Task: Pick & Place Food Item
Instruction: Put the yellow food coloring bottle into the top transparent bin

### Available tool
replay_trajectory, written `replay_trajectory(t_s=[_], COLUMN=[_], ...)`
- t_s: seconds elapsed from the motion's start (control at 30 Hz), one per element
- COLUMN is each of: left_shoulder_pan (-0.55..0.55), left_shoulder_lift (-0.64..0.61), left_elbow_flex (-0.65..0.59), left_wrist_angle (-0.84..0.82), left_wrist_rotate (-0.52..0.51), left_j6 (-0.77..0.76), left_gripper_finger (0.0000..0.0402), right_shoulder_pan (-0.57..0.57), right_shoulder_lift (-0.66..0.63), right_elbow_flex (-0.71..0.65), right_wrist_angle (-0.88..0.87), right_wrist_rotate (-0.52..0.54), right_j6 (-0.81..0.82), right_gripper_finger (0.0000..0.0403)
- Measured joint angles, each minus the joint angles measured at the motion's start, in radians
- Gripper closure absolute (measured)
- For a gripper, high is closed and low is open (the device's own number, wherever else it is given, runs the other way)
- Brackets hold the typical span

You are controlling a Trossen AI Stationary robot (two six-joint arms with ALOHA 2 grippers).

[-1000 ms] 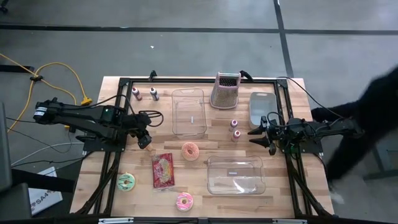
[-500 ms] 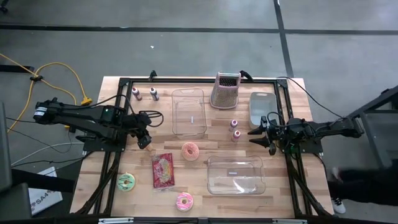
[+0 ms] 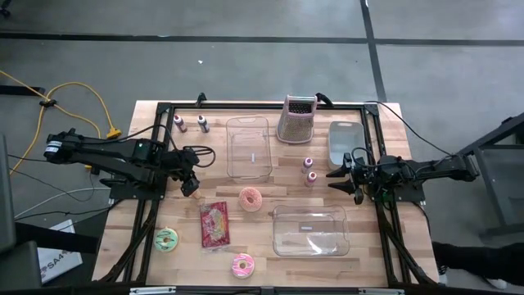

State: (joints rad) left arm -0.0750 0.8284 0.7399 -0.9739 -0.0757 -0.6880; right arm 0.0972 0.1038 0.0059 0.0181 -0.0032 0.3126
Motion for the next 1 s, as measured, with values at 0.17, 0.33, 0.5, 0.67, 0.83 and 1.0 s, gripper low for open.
replay_trajectory(t_s=[0.17,0.33,0.5,0.67,0.83,1.0], left_shoulder_pan=[0.000,0.000,0.000,0.000,0.000,0.000], left_shoulder_lift=[0.000,0.000,0.000,0.000,0.000,0.026], left_elbow_flex=[0.000,0.000,0.000,0.000,0.000,0.000], left_wrist_angle=[0.001,0.006,0.036,0.036,0.035,0.009], left_wrist_rotate=[0.000,0.000,0.001,0.002,0.001,0.001], left_j6=[0.034,0.037,0.053,0.055,0.055,0.022], left_gripper_finger=[0.0164,0.0164,0.0164,0.0164,0.0164,0.0164], right_shoulder_pan=[0.000,0.000,0.000,0.000,0.000,0.000], right_shoulder_lift=[0.000,0.000,0.000,0.000,0.000,0.000], right_elbow_flex=[0.000,0.000,0.000,0.000,0.000,0.000], right_wrist_angle=[0.000,0.000,0.000,0.000,0.000,0.000], right_wrist_rotate=[0.000,0.000,0.000,0.000,0.000,0.000], right_j6=[0.000,0.000,0.000,0.000,0.000,0.000], right_gripper_finger=[0.0241,0.0241,0.0241,0.0241,0.0241,0.0241])
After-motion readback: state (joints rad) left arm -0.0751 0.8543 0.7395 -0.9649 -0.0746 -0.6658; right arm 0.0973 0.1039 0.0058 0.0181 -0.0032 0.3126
